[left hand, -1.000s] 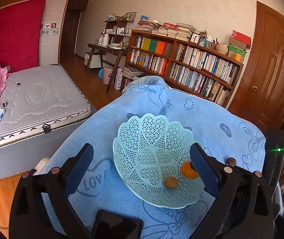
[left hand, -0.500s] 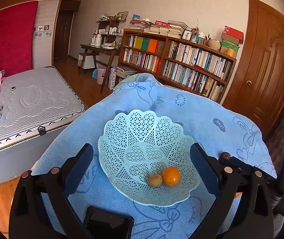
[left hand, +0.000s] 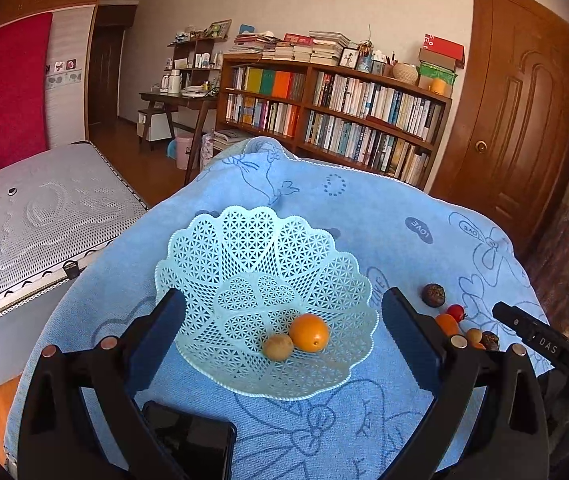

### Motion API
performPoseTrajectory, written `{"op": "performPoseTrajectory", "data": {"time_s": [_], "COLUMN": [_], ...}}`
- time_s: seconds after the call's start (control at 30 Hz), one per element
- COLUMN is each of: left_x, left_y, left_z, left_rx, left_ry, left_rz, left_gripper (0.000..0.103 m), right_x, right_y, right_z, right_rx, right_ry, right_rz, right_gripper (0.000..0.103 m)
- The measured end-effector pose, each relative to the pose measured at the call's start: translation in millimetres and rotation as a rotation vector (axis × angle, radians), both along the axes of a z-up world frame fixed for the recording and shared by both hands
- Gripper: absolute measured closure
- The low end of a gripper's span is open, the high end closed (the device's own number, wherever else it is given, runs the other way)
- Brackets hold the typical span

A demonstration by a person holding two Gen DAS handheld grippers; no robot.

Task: Organize fruits
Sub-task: 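Move the right tool to a dark brown round fruit and grasp it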

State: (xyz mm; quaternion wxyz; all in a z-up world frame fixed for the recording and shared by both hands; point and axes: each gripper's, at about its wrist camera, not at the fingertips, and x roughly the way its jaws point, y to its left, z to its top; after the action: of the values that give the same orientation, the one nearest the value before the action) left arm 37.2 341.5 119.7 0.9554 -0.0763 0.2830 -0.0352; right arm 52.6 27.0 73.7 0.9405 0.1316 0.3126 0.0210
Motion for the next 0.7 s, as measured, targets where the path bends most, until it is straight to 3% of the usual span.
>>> {"op": "performPoseTrajectory", "data": {"time_s": [0.3, 0.7], "left_x": [-3, -5], "left_y": [-21, -41], "left_z": [-7, -15], "left_rx": [0.032, 0.057], "left_ry": [0.012, 0.03], "left_rz": [-0.052, -0.108], "left_gripper": [0.003, 0.003], "right_x": [-14, -3], "right_y": [-41, -43], "right_z": [-28, -51], "right_rx": [-0.034, -0.035], "right_ry": [0.082, 0.156], "right_rz": [-0.059, -0.041], "right_gripper": [0.044, 0.044]}}
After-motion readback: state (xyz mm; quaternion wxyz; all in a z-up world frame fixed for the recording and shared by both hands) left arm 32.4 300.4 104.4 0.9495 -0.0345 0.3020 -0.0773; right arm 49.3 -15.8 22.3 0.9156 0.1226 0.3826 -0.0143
